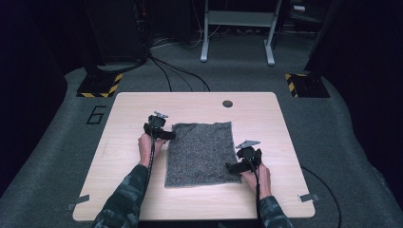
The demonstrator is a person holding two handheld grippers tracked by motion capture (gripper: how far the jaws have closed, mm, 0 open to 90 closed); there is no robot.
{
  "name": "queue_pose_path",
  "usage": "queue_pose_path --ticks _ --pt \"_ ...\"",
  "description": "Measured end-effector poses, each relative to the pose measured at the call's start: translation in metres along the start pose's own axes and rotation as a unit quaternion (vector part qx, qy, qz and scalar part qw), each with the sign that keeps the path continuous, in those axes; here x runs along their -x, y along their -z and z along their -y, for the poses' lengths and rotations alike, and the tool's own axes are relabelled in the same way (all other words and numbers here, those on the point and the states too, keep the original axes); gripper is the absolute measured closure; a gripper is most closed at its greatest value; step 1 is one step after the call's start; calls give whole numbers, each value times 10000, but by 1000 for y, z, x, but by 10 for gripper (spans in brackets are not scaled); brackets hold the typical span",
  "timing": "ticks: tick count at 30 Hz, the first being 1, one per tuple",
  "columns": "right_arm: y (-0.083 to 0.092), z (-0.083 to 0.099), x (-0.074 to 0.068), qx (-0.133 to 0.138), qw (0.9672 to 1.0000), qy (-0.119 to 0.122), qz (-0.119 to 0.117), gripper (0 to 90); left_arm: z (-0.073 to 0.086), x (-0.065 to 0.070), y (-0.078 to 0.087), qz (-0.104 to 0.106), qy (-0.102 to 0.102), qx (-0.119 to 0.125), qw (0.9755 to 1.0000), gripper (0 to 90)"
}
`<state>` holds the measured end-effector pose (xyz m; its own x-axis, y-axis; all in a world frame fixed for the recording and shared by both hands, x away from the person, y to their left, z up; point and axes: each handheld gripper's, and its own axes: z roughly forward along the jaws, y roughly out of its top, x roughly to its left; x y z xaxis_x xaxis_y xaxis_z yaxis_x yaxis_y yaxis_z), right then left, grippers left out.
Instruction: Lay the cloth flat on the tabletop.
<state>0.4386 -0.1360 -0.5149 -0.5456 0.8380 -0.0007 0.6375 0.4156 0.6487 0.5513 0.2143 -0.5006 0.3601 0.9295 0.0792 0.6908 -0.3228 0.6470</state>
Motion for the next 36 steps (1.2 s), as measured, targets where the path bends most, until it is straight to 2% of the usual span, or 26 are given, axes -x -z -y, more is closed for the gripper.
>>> queue_pose_path --ticks 3,4,7,9,11,16,18,21,22,24,27,28,29,30,32,33,35,36 --pt "-1 3 1 -27 10000 -8 72 3 -3 4 -9 -130 -119 -106 9998 135" --pt "-2 4 0 -43 9999 0 119 3 -4 5 -12 -231 -165 -167 9995 136" --pt "-1 4 -1 -95 9998 -55 140 2 -4 4 -14 -275 -202 -185 9992 131" --pt "-1 5 -1 -101 9998 -15 144 2 -4 2 -15 -275 -180 -212 9992 131" --pt "-2 5 -1 -67 9999 38 152 2 -4 2 -14 -348 -248 -199 9989 130" --pt "1 8 -1 -46 9998 90 179 3 -3 -2 -14 -336 -179 -206 9991 130" --pt "1 9 -3 -78 9998 3 186 3 -2 -5 -14 -302 -150 -226 9992 129" --pt "2 9 -1 -39 9999 40 158 3 -2 -6 -13 -305 -109 -236 9992 121" --pt "3 9 -2 -28 9999 -56 127 1 -2 -6 -12 -287 -97 -242 9992 117" --pt "3 9 0 55 9999 -42 98 1 -1 -6 -8 -155 -8 -163 9997 115" --pt "8 1 6 202 9995 -136 189 3 0 -2 1 -30 -39 -34 10000 108" --pt "9 -2 8 229 9994 -144 225 5 2 0 5 75 -24 3 10000 106" --pt "9 -12 14 262 9991 -156 294 6 3 2 7 101 -9 18 9999 102" --pt "9 -12 14 262 9991 -156 294 6 4 4 10 192 -17 6 9998 102" --pt "4 -27 22 293 9988 -249 308 6 9 8 14 233 -77 -27 9997 97" --pt "4 -27 22 293 9988 -249 308 6 12 9 15 297 -83 -66 9995 97" --pt "-6 -37 25 185 9988 -186 417 9 17 13 13 313 -158 -203 9992 95" --pt "-12 -40 26 86 9988 -221 434 8 19 13 11 358 -125 -234 9990 90"
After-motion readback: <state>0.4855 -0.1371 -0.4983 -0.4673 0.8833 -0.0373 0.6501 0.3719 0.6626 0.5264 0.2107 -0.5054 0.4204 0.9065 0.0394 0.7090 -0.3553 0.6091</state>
